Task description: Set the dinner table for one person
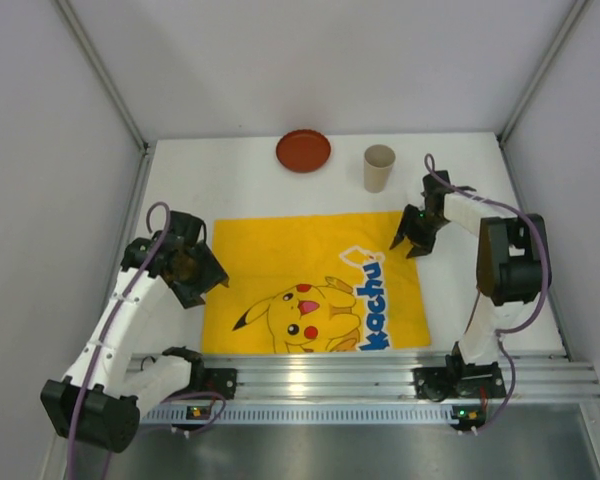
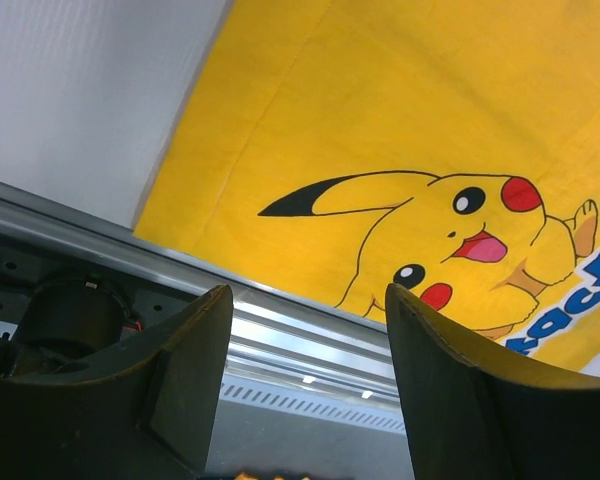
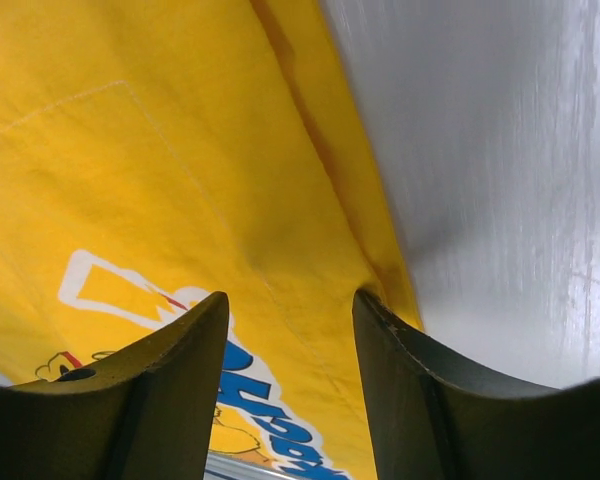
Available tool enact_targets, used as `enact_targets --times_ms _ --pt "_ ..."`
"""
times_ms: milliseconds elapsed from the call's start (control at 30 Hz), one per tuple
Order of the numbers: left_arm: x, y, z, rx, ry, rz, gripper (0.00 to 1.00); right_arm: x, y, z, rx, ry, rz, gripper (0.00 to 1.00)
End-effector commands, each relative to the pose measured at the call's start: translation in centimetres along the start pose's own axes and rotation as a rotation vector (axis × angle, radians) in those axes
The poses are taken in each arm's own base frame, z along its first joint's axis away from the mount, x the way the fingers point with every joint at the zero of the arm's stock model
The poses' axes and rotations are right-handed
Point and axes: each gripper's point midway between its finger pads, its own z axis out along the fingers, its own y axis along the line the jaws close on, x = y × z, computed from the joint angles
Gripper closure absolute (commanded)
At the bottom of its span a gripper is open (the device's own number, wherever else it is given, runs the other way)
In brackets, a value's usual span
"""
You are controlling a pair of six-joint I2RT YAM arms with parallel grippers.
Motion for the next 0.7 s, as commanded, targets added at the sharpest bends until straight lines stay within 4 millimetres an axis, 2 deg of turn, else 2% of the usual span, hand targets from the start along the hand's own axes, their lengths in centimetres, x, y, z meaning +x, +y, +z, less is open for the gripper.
enact_targets --times_ms 0,100,267,367,433,467,533,667 --pt "0.0 0.3 -0.9 -0.005 -0.004 0.007 0.32 -4.3 -1.3 1.3 0.038 -0.089 -0.017 0.46" --pt "-0.1 0.2 -0.1 -0.007 -0.003 0.018 0.33 -5.7 -2.3 1.3 0.054 -0.095 0.008 0.47" --pt "-0.8 0.1 3.1 -0.057 0.004 0.053 0.33 -6.5 -3.8 0.9 0.057 -0.101 0.068 0.48" --pt "-1.7 -1.2 5.5 -0.058 0.009 0.07 0.33 -6.4 -3.8 0.3 0.051 -0.111 0.068 0.48" --pt "-2.9 -2.8 6.1 -0.033 -0.001 0.073 0.33 -6.8 -3.5 -0.4 0.044 -0.123 0.071 0.48" --pt "-3.1 -3.3 6.8 -0.047 0.021 0.076 0.33 -7.2 -3.1 -1.6 0.036 -0.144 0.069 0.48" --pt "-4.6 -5.0 7.0 -0.022 0.004 0.09 0.33 -7.7 -2.2 -3.0 0.015 -0.176 0.076 0.46" --pt "-6.4 -7.3 7.8 0.012 -0.014 0.128 0.32 -8.4 0.4 -7.6 -0.061 -0.251 0.075 0.44"
